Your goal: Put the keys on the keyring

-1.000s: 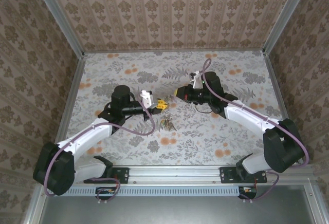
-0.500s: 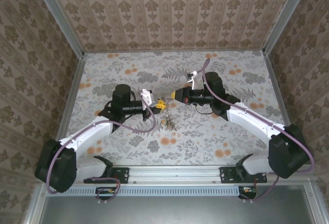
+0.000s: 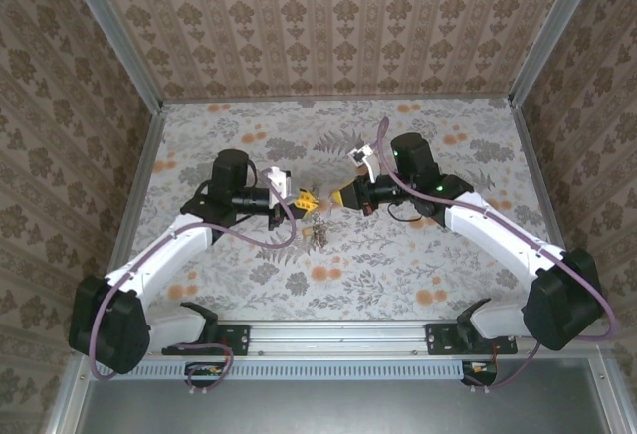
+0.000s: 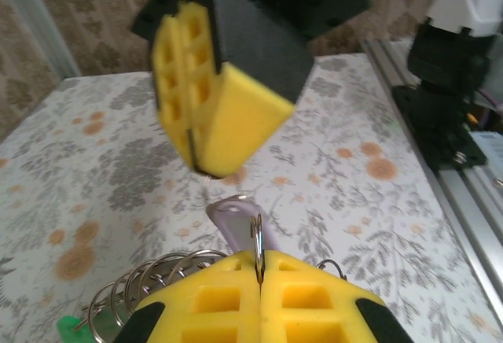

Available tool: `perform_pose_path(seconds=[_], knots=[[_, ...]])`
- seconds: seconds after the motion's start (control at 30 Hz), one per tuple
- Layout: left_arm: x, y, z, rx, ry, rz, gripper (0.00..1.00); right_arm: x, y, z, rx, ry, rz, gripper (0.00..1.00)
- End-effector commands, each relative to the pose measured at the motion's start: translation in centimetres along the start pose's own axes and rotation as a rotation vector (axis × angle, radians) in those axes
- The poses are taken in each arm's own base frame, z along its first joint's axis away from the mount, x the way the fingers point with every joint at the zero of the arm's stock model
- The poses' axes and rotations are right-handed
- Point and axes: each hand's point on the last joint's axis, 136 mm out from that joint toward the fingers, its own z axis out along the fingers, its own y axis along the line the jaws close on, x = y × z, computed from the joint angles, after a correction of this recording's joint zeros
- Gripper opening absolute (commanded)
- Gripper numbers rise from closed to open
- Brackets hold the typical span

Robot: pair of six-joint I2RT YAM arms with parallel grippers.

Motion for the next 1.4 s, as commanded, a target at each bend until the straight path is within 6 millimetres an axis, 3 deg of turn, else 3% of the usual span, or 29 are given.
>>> perform_pose_path(seconds=[0.0, 0.37, 0.9, 0.93, 1.37], knots=[[-2.1, -2.9, -0.7, 0.127, -0.044, 0.116, 0.00, -0.3, 1.3, -0.9, -0.008, 0.020, -0.270, 0.00], [-2.1, -3.8, -0.1, 0.128, -0.007, 0.223, 0.00, 0.1, 4.5, -1.0, -0.196, 0.079, -0.339, 0.00], [-1.8, -3.5, 0.0, 0.104, 0.016, 0.259, 0.00, 2.1, 5.9, 0.3, -0.256, 0.157, -0.319, 0.00], [-1.8, -3.5, 0.0, 0.105, 0.014, 0.262, 0.00, 2.7, 5.3, 0.9, -0.257, 0.179, -0.301, 0.00], [-1.7, -4.0, 0.2, 0.128, 0.002, 0.286, 0.00, 2.9, 5.8, 1.0, -0.277, 0.186, -0.322, 0.00]])
